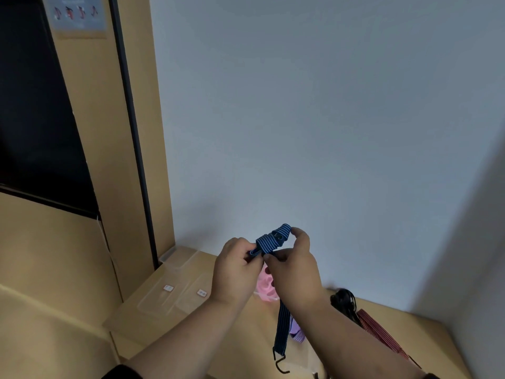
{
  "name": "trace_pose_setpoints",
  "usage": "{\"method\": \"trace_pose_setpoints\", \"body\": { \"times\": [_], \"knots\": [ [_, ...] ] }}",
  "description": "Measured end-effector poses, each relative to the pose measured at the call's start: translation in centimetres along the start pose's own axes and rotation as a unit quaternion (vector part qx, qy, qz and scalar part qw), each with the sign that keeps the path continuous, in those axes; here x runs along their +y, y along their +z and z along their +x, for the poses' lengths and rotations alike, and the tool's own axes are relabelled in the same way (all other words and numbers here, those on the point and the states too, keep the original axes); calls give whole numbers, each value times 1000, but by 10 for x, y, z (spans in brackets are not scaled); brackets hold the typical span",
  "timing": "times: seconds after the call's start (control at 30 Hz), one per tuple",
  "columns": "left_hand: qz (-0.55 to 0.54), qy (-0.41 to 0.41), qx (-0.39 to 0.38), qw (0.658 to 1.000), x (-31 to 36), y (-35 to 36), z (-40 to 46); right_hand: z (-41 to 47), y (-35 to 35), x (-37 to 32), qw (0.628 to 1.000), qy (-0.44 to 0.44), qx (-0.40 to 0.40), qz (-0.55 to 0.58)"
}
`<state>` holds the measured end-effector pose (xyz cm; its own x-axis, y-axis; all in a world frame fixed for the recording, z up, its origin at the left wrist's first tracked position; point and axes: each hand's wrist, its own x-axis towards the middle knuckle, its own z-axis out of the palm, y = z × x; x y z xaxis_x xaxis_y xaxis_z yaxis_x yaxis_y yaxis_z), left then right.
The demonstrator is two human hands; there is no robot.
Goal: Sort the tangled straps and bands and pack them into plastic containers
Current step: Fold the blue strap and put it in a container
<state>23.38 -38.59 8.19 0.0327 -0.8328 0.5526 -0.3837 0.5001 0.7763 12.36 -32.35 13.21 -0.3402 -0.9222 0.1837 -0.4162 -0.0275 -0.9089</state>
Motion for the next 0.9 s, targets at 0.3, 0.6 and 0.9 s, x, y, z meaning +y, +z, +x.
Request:
{"method": "trace_pose_setpoints", "body": {
  "times": [0.3, 0.6, 0.9],
  "knots": [
    [58, 153, -24, 986, -18, -4, -6, -1, 5, 2, 998, 19, 12, 58],
    [-364, -256, -127, 887, -2, -17, -6, 9, 3, 8, 997, -3, 0, 75],
    [-353, -217, -159, 896, -6, -12, -1, 12, 7, 13, 999, -26, -38, 17]
  ]
}}
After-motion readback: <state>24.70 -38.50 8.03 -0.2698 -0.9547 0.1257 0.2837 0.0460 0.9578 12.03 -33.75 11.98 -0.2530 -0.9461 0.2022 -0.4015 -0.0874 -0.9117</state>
